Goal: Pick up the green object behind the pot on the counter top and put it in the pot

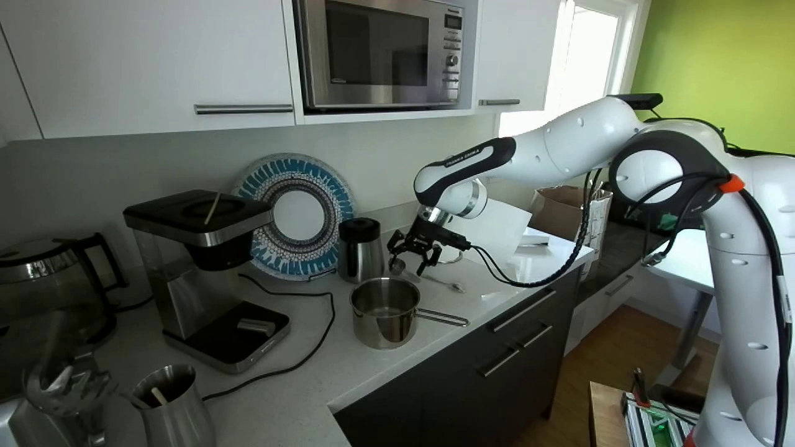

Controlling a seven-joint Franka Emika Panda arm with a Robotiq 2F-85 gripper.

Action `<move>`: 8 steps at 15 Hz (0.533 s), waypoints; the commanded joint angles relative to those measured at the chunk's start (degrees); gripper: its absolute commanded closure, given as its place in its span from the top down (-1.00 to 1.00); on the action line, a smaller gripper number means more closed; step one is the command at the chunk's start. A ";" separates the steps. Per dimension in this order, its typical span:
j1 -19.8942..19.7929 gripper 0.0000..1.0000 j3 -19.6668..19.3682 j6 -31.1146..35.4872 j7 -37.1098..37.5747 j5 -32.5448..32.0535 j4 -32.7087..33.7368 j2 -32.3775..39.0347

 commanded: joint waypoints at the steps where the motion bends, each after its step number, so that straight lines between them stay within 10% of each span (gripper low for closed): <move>1: -0.59 0.70 1.16 1.70 9.75 3.00 4.06 4.55; 8: 0.56 -0.31 2.21 3.96 22.86 5.60 7.02 8.82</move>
